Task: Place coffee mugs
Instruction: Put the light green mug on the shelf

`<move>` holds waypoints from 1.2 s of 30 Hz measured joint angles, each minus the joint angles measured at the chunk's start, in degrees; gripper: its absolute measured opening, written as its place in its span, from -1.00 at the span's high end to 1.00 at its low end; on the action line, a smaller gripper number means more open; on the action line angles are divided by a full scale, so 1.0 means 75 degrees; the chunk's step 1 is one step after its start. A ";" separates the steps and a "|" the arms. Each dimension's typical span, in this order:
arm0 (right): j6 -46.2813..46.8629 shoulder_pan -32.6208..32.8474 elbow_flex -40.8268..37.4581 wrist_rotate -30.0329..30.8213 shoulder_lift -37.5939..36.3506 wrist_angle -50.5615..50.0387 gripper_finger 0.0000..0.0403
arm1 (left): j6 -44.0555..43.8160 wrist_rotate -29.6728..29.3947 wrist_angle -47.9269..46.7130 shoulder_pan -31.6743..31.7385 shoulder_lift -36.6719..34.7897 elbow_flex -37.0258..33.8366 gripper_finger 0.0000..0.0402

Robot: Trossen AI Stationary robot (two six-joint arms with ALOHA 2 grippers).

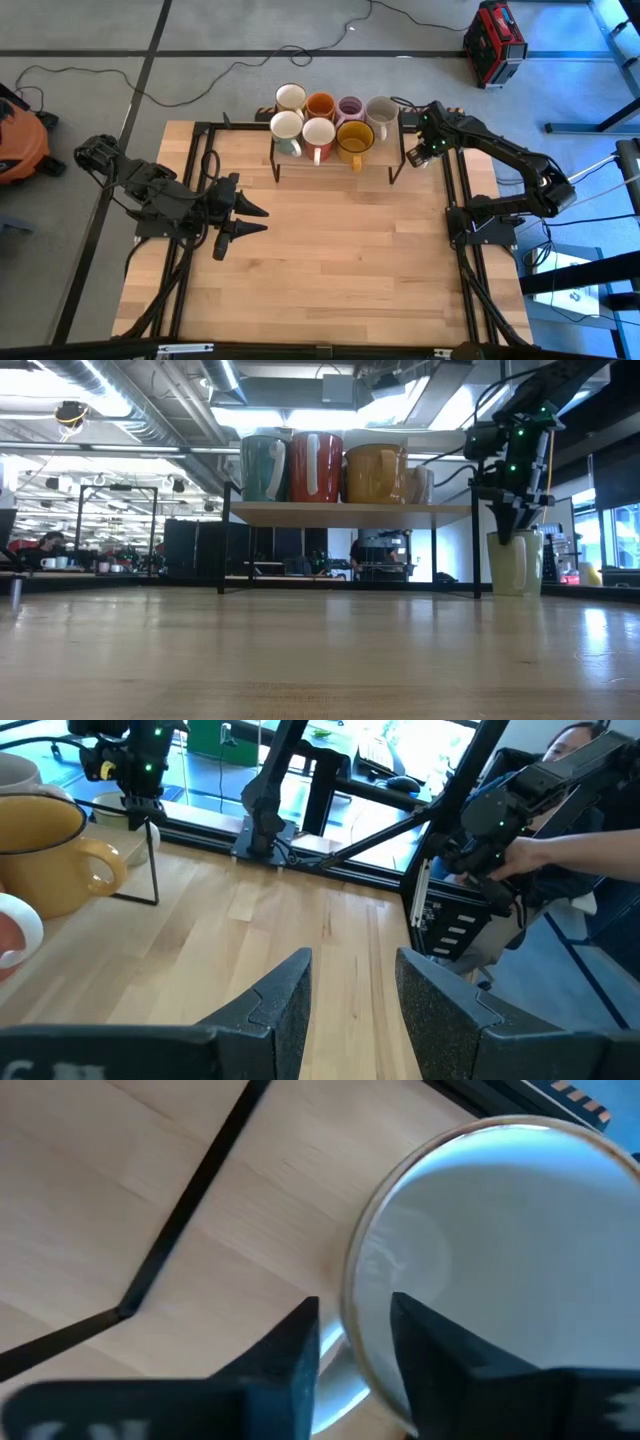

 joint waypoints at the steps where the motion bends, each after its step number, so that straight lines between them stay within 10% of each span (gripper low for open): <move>1: -0.0015 0.0000 0.0001 0.0000 0.0019 -0.0005 0.48 | 0.0003 0.0000 0.0000 0.0000 0.0000 0.0000 0.30; 7: -0.0154 0.0000 0.0008 -0.0010 0.0008 -0.0140 0.94 | 0.0000 0.0000 0.0000 0.0000 0.0001 0.0000 0.30; 19: -0.0193 0.0119 0.0313 -0.0172 -0.0892 -0.1086 0.97 | 0.0032 0.0000 -0.0003 0.0000 0.0000 0.0000 0.30; 36: 0.1257 0.2829 0.2971 0.0841 -0.1791 -0.3731 0.98 | 0.0061 0.0114 -0.0003 0.0000 0.0000 0.0000 0.30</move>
